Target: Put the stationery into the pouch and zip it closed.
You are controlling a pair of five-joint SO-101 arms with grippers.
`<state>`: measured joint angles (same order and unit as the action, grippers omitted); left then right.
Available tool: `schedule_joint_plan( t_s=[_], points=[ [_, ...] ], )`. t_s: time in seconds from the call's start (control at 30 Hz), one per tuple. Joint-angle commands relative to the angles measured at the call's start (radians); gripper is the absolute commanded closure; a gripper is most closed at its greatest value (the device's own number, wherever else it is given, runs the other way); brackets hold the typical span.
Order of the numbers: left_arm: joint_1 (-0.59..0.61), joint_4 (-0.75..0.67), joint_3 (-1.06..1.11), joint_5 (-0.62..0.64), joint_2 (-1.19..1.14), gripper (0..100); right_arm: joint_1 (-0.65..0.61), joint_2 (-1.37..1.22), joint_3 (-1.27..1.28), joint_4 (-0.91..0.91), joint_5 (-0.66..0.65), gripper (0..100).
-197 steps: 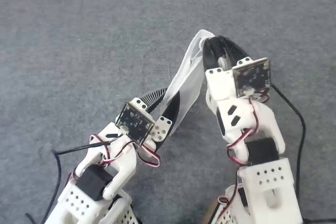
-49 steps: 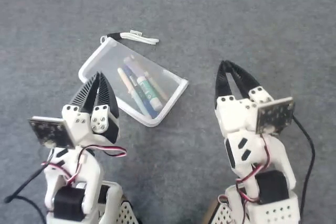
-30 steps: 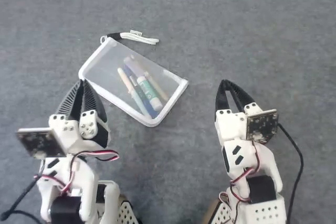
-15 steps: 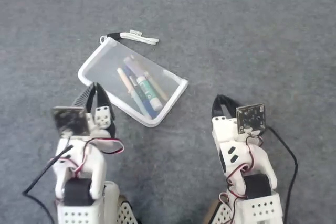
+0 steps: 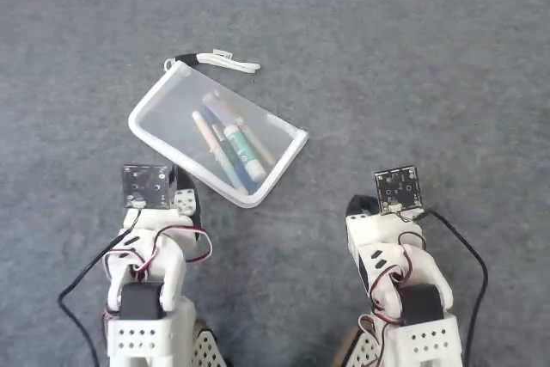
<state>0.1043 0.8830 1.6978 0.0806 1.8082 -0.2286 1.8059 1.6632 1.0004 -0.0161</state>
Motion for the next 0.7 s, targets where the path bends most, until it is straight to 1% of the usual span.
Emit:
schedule_joint_plan(
  t_s=[0.0,0.2,0.3,0.4,0.5,0.57,0.67],
  points=[
    [-0.003,0.129,-0.013,-0.012,0.014,99,0.01,0.01,0.02,0.067,-0.003,98.9],
    [0.005,0.31,-0.013,-0.012,0.014,99,0.01,0.01,0.02,0.189,-0.003,98.9],
    [0.005,0.368,-0.013,-0.014,0.014,99,0.01,0.01,0.02,0.262,-0.003,99.0],
    [0.005,0.379,-0.013,-0.014,0.014,99,0.012,0.01,0.02,0.283,0.032,99.1],
    [0.005,0.379,-0.013,-0.008,0.014,99,0.045,0.01,0.02,0.289,0.075,99.1],
    [0.005,0.379,-0.013,-0.006,0.014,99,0.056,0.01,0.02,0.302,0.058,99.1],
    [0.005,0.379,-0.013,-0.006,0.014,99,0.068,0.01,0.02,0.311,-0.049,99.1]
  ],
)
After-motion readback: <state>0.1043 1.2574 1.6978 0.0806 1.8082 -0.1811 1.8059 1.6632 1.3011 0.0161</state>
